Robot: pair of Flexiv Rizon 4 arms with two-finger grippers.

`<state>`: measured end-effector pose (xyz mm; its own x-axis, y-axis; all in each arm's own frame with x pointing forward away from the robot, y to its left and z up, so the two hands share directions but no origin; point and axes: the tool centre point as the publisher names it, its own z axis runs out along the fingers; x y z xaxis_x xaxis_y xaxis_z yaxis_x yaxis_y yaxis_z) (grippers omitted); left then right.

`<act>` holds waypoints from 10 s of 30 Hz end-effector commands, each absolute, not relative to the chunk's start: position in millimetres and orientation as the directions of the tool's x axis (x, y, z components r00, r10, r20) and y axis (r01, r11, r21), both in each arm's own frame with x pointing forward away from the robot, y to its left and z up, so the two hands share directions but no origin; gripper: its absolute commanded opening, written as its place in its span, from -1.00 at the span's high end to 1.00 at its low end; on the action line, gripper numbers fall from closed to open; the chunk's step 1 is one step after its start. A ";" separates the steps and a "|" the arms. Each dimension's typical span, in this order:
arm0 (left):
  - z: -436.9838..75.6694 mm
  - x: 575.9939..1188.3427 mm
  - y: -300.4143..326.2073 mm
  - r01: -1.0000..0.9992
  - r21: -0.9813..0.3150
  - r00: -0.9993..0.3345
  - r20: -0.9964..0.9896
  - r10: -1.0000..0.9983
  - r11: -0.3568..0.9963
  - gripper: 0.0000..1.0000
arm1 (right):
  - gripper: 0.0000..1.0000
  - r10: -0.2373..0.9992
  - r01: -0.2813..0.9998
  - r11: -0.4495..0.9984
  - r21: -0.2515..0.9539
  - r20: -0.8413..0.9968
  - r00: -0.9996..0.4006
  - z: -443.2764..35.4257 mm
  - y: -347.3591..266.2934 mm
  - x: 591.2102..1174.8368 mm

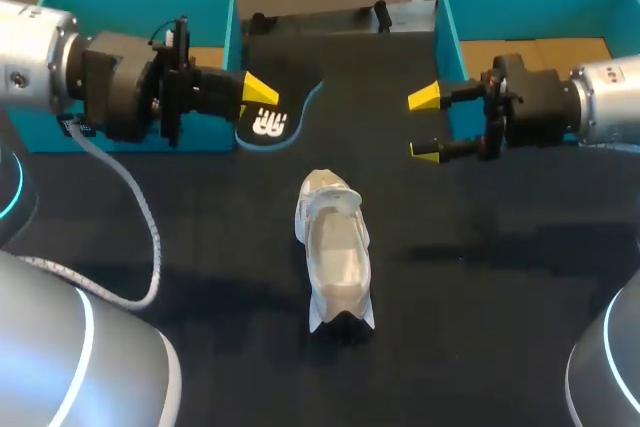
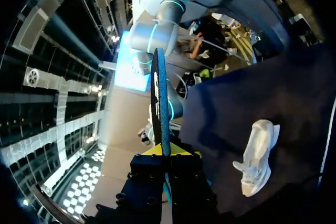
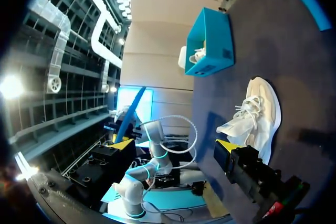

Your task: Take the shoe out of the shoebox, open the shoe tongue, remove and reinsert the insole, then place the shoe into the shoebox

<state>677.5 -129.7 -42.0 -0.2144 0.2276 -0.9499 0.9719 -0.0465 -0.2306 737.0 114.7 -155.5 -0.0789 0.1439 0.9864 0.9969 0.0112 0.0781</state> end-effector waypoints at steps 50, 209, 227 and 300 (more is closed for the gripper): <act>-133.9 723.1 -176.3 0.969 0.193 0.155 -0.961 0.228 0.152 1.00 | -1.00 0.145 0.997 0.009 0.078 0.986 -0.079 -155.9 116.1 736.8; -165.4 746.4 -210.6 0.972 0.198 0.182 -0.976 0.123 0.129 0.87 | 1.00 0.172 0.996 -0.021 0.089 0.982 -0.084 -160.2 193.1 753.3; -150.3 750.1 -141.0 0.993 0.093 0.075 -0.970 0.231 0.068 -1.00 | 1.00 0.166 0.995 -0.037 0.091 0.983 -0.083 -171.0 186.8 752.4; -33.9 842.9 -182.7 0.982 -0.188 -0.061 -0.172 0.983 0.028 -1.00 | 1.00 0.162 0.996 -0.032 0.088 0.983 -0.082 -176.7 189.2 755.0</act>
<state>837.1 -175.9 -36.3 -0.1082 0.8971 -0.4283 0.9828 0.0317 -0.1820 755.5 187.7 -176.2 -0.0823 0.1606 0.9836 0.9957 -0.0300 0.0882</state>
